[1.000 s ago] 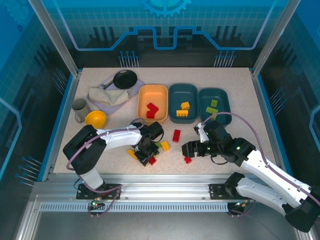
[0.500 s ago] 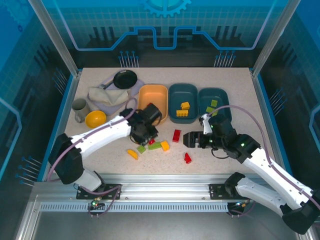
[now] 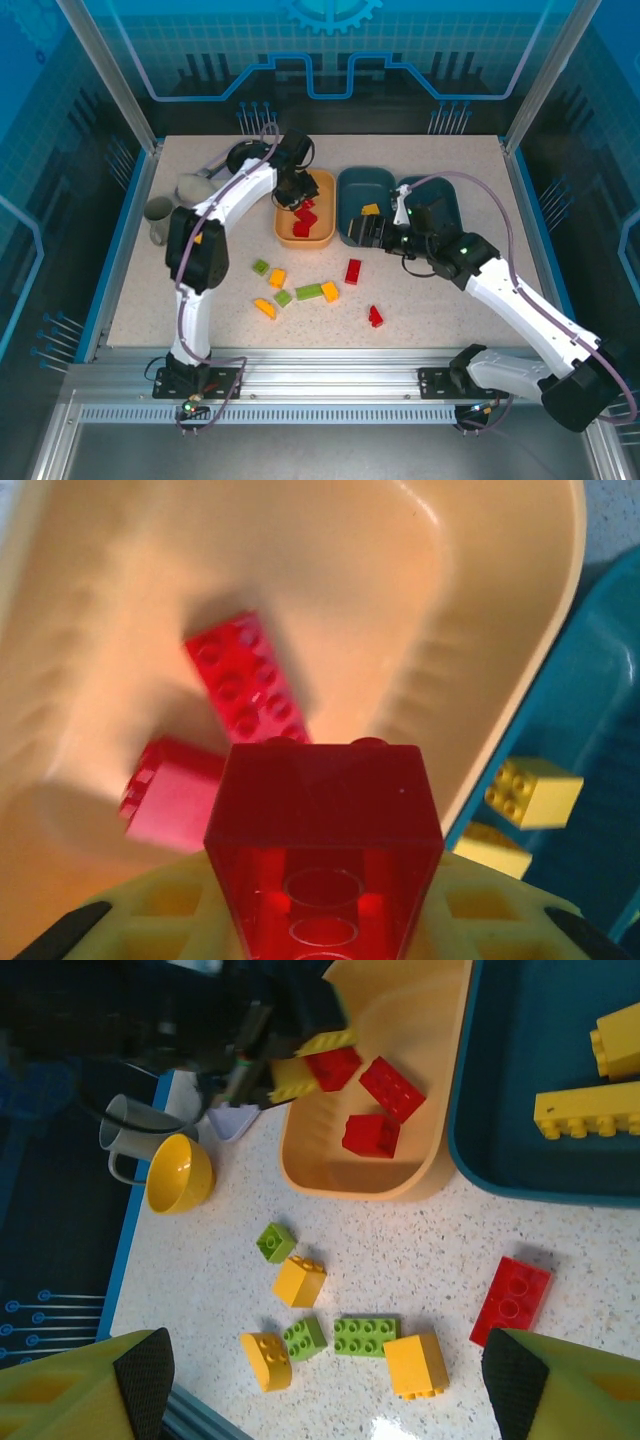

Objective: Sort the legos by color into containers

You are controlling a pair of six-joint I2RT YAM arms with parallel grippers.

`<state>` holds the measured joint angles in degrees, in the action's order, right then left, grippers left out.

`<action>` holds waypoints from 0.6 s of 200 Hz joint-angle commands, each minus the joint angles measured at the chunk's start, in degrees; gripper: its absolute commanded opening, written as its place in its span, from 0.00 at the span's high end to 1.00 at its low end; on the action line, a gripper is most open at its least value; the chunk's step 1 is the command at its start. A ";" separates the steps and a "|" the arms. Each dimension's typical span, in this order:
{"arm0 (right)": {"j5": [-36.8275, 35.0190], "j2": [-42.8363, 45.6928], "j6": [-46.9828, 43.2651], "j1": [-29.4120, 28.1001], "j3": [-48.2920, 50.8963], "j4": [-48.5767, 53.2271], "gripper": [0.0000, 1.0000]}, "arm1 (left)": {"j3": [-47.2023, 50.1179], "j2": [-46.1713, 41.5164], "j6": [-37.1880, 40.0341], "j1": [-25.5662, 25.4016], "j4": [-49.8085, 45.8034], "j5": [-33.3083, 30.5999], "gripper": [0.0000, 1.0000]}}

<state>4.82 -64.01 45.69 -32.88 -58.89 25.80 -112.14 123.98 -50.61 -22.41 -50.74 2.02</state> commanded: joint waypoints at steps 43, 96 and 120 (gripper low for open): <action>-0.69 -2.06 0.09 1.24 -2.54 2.61 0.16 | -13.99 13.63 0.87 1.31 -3.79 5.75 0.59; -2.80 -1.75 -4.57 0.94 -1.63 8.76 0.17 | -14.04 6.78 1.91 1.41 -6.55 4.14 0.32; -6.09 -1.86 -8.43 -0.28 -2.84 12.34 0.17 | -10.56 -1.24 2.50 1.41 -8.11 1.97 0.29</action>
<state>2.63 -66.24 42.26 -32.49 -59.68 32.95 -124.22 134.19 -49.30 -21.52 -55.61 5.76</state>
